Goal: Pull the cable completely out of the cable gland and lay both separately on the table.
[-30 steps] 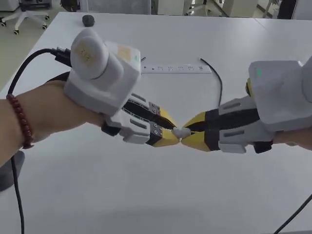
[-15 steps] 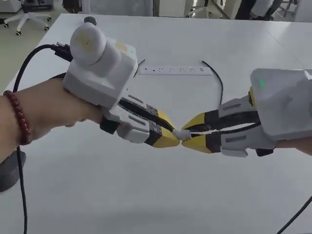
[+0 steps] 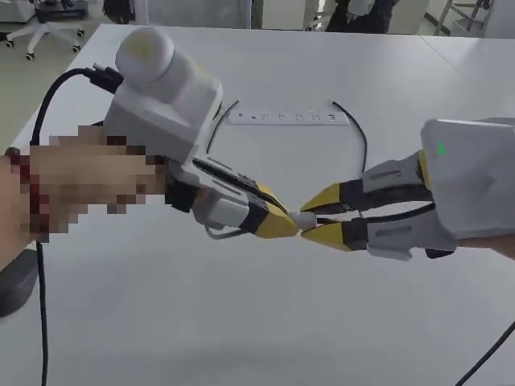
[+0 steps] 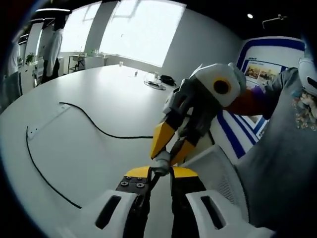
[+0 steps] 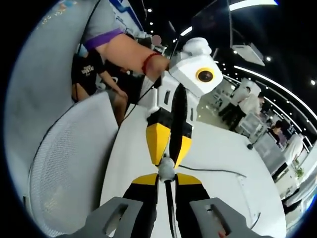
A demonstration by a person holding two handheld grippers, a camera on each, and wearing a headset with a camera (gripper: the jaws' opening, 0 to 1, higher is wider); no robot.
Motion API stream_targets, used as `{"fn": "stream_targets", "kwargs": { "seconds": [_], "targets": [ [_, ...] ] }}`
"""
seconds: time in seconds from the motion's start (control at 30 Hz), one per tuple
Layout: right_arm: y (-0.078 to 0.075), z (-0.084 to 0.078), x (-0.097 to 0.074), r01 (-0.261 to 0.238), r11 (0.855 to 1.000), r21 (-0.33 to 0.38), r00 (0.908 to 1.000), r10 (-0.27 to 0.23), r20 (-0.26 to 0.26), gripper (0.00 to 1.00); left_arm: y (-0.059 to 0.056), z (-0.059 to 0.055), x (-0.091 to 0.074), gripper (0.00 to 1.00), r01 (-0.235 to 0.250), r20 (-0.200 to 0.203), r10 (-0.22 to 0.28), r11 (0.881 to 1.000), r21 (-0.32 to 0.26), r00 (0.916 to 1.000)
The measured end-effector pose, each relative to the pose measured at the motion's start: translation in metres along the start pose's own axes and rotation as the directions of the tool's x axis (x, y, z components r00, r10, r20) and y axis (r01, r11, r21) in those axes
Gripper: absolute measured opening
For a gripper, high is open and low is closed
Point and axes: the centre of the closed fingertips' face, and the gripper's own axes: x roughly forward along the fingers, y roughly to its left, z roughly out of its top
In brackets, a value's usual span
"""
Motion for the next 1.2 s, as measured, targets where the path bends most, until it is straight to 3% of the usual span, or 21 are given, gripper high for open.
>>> {"fn": "stream_targets", "kwargs": {
  "seconds": [0.17,0.2,0.3,0.37,0.43,0.47,0.5,0.53,0.6,0.63,0.67,0.7,0.8,0.83,0.9,0.93,0.97,1.03,1.07,1.1,1.2],
  "targets": [
    [-0.001,0.001,-0.001,0.002,1.000,-0.026,0.9998,-0.001,0.018,0.07,0.002,0.000,-0.001,0.15,0.005,0.008,-0.004,0.998,-0.060,1.0000],
    [-0.001,0.001,-0.001,-0.002,1.000,-0.011,0.9998,0.002,0.022,0.07,0.002,-0.002,-0.002,0.14,0.005,0.004,-0.004,0.994,-0.112,1.0000],
    [0.002,0.000,0.001,-0.013,1.000,-0.012,0.9997,0.013,0.019,0.07,0.000,-0.004,0.000,0.14,-0.001,-0.002,0.001,0.998,-0.056,1.0000],
    [0.003,-0.001,0.001,-0.013,0.999,-0.031,0.9997,0.013,0.020,0.07,0.001,-0.005,0.000,0.14,-0.002,-0.005,0.002,0.998,-0.068,1.0000],
    [0.003,0.000,0.001,-0.017,1.000,-0.014,0.9994,0.017,0.029,0.07,0.000,-0.003,0.000,0.14,-0.004,0.010,0.003,0.999,0.036,0.9999],
    [0.001,0.000,0.000,-0.013,1.000,-0.005,0.9993,0.013,0.036,0.07,-0.003,-0.005,-0.001,0.14,-0.008,0.006,0.008,1.000,0.000,1.0000],
    [0.002,0.001,-0.001,-0.020,1.000,0.015,0.9988,0.019,0.045,0.07,-0.004,-0.003,-0.001,0.15,-0.008,0.006,0.008,1.000,0.023,1.0000],
    [0.001,0.002,-0.002,-0.014,1.000,0.008,0.9986,0.014,0.050,0.07,-0.003,-0.001,-0.002,0.15,-0.010,0.014,0.008,0.990,0.140,0.9999],
    [-0.001,0.002,-0.004,-0.014,0.999,0.029,0.9984,0.013,0.055,0.07,-0.005,0.000,-0.001,0.15,-0.018,0.017,0.016,0.991,0.134,0.9997],
    [-0.002,0.002,-0.004,-0.013,1.000,0.026,0.9982,0.011,0.059,0.07,-0.005,0.001,-0.001,0.15,-0.017,0.024,0.012,0.979,0.201,0.9996],
    [-0.003,0.003,-0.005,-0.010,0.999,0.032,0.9980,0.008,0.063,0.07,-0.005,0.002,-0.002,0.15,-0.016,0.026,0.011,0.976,0.215,0.9996],
    [-0.003,0.003,-0.005,-0.011,0.999,0.041,0.9979,0.008,0.065,0.07,-0.006,0.001,-0.001,0.15,-0.018,0.023,0.014,0.981,0.192,0.9996],
    [-0.004,0.003,-0.006,-0.010,0.999,0.053,0.9976,0.006,0.069,0.07,-0.008,0.003,0.000,0.16,-0.021,0.030,0.014,0.965,0.260,0.9995],
    [-0.005,0.002,-0.007,-0.002,0.999,0.048,0.9977,-0.001,0.068,0.07,-0.008,0.004,0.000,0.16,-0.026,0.034,0.017,0.954,0.299,0.9993],
    [-0.005,0.002,-0.007,0.000,0.998,0.056,0.9978,-0.004,0.066,0.07,-0.008,0.005,0.001,0.16,-0.034,0.037,0.024,0.961,0.276,0.9990],
    [-0.005,0.002,-0.008,-0.003,0.998,0.056,0.9977,-0.001,0.068,0.07,-0.008,0.010,0.001,0.18,-0.039,0.063,0.021,0.955,0.293,0.9978],
    [-0.005,0.006,-0.006,-0.002,0.998,0.070,0.9963,-0.004,0.086,0.07,-0.014,0.019,0.002,0.18,-0.026,0.112,-0.005,0.961,0.276,0.9937],
    [-0.005,0.007,-0.003,-0.002,0.998,0.055,0.9974,-0.002,0.072,0.07,-0.009,0.013,0.002,0.17,-0.056,0.046,0.043,0.945,0.323,0.9980],
    [-0.007,0.005,-0.001,0.005,0.999,0.051,0.9979,-0.008,0.064,0.07,-0.010,0.016,0.004,0.17,-0.050,0.059,0.032,0.937,0.346,0.9978],
    [-0.005,0.004,-0.003,-0.006,0.998,0.065,0.9978,0.001,0.067,0.07,-0.011,0.014,0.003,0.17,-0.034,0.060,0.016,0.952,0.306,0.9980],
    [-0.007,0.007,-0.005,-0.003,0.997,0.075,0.9967,-0.003,0.081,0.07,-0.013,0.016,0.001,0.16,-0.034,0.068,0.013,0.947,0.319,0.9976]
  ]
}}
